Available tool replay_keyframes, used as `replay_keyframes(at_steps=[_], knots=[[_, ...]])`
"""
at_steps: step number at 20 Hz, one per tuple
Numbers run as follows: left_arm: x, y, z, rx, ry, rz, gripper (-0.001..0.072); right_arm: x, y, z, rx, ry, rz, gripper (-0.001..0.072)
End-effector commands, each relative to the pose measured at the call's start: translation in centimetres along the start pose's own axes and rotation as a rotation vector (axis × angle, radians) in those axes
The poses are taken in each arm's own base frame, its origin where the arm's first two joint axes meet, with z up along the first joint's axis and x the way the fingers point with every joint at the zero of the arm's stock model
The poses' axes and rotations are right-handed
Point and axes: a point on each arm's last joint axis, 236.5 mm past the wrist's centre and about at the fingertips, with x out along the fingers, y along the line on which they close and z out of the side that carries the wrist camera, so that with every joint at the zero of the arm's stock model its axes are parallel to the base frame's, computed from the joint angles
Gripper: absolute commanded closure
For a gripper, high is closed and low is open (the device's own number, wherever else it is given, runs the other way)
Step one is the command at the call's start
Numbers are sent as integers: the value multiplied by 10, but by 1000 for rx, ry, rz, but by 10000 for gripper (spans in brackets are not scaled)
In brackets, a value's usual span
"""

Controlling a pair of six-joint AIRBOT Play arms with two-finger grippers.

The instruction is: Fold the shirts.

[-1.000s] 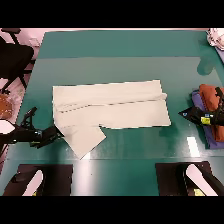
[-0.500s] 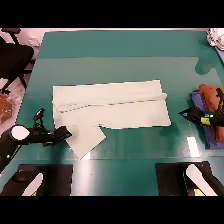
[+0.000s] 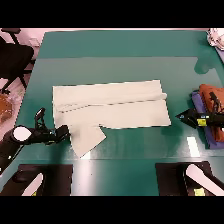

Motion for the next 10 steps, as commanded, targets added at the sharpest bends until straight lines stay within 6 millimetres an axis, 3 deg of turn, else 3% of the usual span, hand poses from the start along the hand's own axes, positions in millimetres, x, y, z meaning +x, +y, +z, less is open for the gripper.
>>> replay_keyframes(at_steps=[1,3,6,10], knots=[[-4,-6,-4,65,27,-11,684,15,-12,-7,41,67,13,252],[-10,-14,0,99,20,-22,684,21,-16,-8,58,84,17,251],[-20,-27,14,120,-19,-42,683,25,-17,-12,68,109,28,154],[-32,-42,28,159,-61,-64,684,26,-17,-13,65,114,29,155]])
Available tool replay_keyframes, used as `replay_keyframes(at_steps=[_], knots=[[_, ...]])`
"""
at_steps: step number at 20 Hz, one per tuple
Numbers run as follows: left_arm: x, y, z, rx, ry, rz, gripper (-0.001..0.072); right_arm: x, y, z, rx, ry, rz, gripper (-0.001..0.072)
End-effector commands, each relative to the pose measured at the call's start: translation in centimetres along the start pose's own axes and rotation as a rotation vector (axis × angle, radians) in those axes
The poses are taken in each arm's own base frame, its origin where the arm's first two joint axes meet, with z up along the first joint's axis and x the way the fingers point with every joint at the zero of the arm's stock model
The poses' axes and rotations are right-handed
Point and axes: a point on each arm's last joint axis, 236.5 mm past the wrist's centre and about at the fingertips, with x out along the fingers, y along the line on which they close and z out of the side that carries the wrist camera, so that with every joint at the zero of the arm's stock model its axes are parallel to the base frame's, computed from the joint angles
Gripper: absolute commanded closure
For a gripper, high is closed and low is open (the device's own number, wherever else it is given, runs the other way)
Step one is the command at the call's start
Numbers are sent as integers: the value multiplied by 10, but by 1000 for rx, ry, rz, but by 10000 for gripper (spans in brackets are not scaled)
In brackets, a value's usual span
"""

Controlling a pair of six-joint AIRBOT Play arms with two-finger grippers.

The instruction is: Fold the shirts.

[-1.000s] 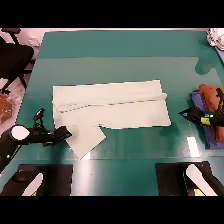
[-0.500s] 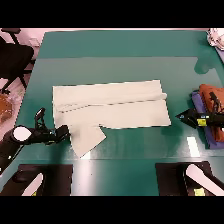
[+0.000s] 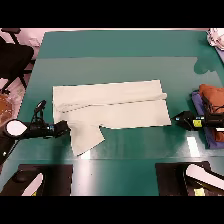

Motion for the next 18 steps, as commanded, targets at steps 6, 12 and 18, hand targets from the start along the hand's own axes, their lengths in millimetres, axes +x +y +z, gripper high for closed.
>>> replay_keyframes(at_steps=[6,12,18], knots=[[-9,-11,14,48,-39,-17,684,19,12,-14,-69,79,-23,158],[-10,-12,15,49,-42,-18,684,29,18,-12,-64,74,-47,246],[-25,-30,33,114,-92,-43,684,28,49,-6,-86,40,64,696]])
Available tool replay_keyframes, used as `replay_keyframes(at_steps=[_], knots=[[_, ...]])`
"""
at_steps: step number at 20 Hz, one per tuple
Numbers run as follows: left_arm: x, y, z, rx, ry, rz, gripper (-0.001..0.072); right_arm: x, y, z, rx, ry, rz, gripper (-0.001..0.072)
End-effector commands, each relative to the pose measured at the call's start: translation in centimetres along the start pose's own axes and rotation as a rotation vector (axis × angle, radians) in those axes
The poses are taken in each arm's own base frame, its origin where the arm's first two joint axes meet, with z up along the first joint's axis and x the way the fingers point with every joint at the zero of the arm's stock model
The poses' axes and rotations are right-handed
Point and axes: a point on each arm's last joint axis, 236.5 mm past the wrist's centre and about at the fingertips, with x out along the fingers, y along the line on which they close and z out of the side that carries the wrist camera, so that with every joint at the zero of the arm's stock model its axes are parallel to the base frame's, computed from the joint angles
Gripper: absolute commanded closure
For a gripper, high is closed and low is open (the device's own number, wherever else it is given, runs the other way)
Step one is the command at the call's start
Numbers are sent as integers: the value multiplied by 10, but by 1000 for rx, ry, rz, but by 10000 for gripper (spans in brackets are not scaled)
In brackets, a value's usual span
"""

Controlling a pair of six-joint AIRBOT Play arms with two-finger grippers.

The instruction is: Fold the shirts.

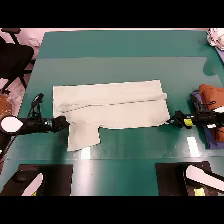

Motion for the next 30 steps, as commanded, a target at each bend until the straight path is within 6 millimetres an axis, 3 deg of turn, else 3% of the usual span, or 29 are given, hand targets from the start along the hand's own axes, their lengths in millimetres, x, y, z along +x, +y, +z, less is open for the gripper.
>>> replay_keyframes(at_steps=[1,3,5,8,11,16,19,24,30], knots=[[-12,-15,17,62,-43,-22,684,-8,38,9,-34,-54,132,696],[-26,-30,36,108,-101,-40,684,-27,72,24,-69,-163,226,696],[-41,-44,60,149,-186,-58,684,-49,92,39,-108,-280,246,696],[-58,-58,94,194,-322,-73,684,-74,109,57,-177,-356,240,696],[-62,-52,108,217,-385,-36,684,-83,117,81,-200,-353,248,696],[-52,-32,139,333,-464,66,684,-69,106,119,-162,-271,273,696],[-24,-13,159,289,-472,99,683,-55,94,137,-129,-233,279,696],[19,17,167,243,-425,151,683,-33,84,159,-107,-190,283,695],[20,23,191,309,-514,190,683,-2,93,177,-150,-141,283,695]])
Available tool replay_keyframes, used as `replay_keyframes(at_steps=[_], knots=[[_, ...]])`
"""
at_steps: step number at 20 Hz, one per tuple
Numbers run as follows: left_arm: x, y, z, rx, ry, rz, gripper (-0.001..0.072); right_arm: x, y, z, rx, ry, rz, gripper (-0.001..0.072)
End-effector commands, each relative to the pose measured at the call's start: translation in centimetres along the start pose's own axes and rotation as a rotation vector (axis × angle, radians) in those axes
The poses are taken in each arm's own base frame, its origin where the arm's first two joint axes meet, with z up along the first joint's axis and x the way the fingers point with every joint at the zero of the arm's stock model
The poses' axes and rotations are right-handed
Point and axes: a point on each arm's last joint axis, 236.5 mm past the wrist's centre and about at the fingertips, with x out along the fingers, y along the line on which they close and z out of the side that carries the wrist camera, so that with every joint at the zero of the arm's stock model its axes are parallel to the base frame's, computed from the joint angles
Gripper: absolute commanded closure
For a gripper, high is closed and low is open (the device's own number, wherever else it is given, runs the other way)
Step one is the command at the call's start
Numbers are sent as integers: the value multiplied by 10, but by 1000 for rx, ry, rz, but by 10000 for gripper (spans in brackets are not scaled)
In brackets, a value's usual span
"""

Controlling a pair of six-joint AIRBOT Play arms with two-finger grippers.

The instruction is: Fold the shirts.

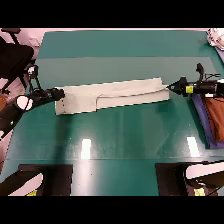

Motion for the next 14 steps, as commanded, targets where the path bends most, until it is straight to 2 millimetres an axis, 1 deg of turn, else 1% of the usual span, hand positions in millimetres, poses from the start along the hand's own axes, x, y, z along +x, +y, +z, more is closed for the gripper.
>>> replay_keyframes(at_steps=[1,3,7,9,12,13,14], knots=[[11,9,9,67,-49,28,683,19,0,10,-26,22,1,695],[19,14,6,108,-44,41,683,26,1,15,-39,30,5,695],[33,22,-4,222,-22,62,683,32,-8,17,-30,38,-1,694],[37,24,-7,235,-13,66,683,35,-13,15,-18,48,-2,695],[39,26,-5,268,-21,72,683,40,-20,13,-2,59,-2,688],[39,26,-5,280,-24,74,682,40,-21,13,-1,58,-4,596],[39,26,-5,295,-23,74,681,40,-20,14,0,54,-1,440]])
